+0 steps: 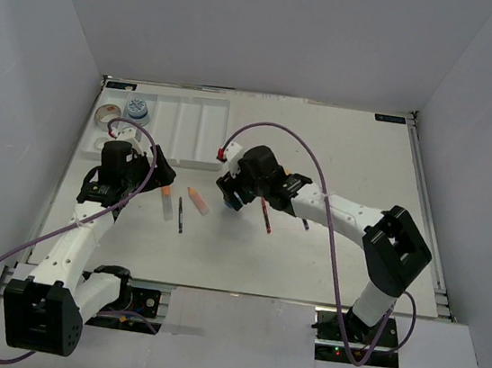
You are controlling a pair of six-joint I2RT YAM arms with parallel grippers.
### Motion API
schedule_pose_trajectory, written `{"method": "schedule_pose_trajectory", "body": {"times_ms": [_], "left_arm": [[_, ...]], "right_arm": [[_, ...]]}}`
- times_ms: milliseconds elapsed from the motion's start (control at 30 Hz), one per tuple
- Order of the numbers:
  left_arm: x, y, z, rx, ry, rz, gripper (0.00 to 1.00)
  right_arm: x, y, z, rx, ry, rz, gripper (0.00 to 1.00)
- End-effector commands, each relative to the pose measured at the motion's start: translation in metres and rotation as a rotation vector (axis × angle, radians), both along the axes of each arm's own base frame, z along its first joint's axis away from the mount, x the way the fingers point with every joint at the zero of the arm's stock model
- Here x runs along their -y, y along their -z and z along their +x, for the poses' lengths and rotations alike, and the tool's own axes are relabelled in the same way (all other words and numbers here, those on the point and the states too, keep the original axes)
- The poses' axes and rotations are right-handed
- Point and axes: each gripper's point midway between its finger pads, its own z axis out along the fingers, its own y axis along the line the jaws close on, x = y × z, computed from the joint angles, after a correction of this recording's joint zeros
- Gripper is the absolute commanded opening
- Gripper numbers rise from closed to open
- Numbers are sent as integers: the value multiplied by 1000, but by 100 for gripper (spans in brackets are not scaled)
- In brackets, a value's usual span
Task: Sort the stationery into containers
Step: Place the stationery at the center of the board.
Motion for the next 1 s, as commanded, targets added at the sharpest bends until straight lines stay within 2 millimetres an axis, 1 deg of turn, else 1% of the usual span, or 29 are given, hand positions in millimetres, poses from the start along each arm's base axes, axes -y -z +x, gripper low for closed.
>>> {"method": "schedule_pose_trajectory", "body": {"times_ms": [0,33,67,133,167,267,300,333,367,400,433,533,567,600,633,667,733,767,800,833,867,900,933,967], "left_arm": [[3,-20,6,67,22,-4,98],[3,-20,6,65,23,-3,98],[3,-19,6,64,23,-3,98],[4,-19,7,62,24,-4,98],[4,-18,6,61,26,-2,98],[4,-17,7,57,28,0,98],[4,-17,7,57,33,0,98],[5,-16,7,57,35,0,98],[5,-17,7,61,36,0,98],[6,-17,7,62,40,-2,98],[7,-17,6,65,48,-7,98],[11,-19,6,76,69,-16,98],[12,-19,6,80,77,-16,98],[13,-19,6,84,84,-16,98],[16,-19,5,86,97,-18,98],[19,-20,5,90,110,-23,98],[27,-22,3,98,143,-20,98],[30,-23,2,98,156,-21,98],[33,-24,2,101,168,-20,98],[39,-23,0,99,189,-19,98],[41,-24,-1,96,195,-16,98],[49,-23,-3,89,219,-12,98],[54,-22,-4,85,232,-4,98],[58,-21,-6,76,241,5,98]], "right_arm": [[-13,-3,-10,31,-16,42,41],[-14,3,-16,22,-27,34,41],[-24,4,-24,30,-49,48,42],[-29,14,-31,24,-64,50,43],[-31,23,-36,10,-71,39,46],[-36,40,-46,-16,-87,17,50],[-33,49,-49,-25,-89,5,50],[-35,49,-50,-18,-91,18,52],[-35,51,-51,-20,-90,21,55],[-35,51,-52,-20,-90,26,64],[-34,53,-55,-22,-92,26,67],[-35,46,-64,-10,-112,32,81],[-33,35,-62,18,-93,45,94],[-32,30,-63,24,-92,51,98],[-31,24,-63,34,-89,59,94],[-29,10,-65,50,-87,77,90],[-21,-4,-61,78,-53,89,90],[-13,-19,-62,101,-35,108,90],[-7,-25,-60,120,-10,109,90],[4,-30,-55,149,38,100,90],[13,-47,-54,181,61,124,90],[25,-43,-55,188,90,94,90],[41,-49,-47,225,163,74,90],[55,-63,-45,256,208,89,90]]}}
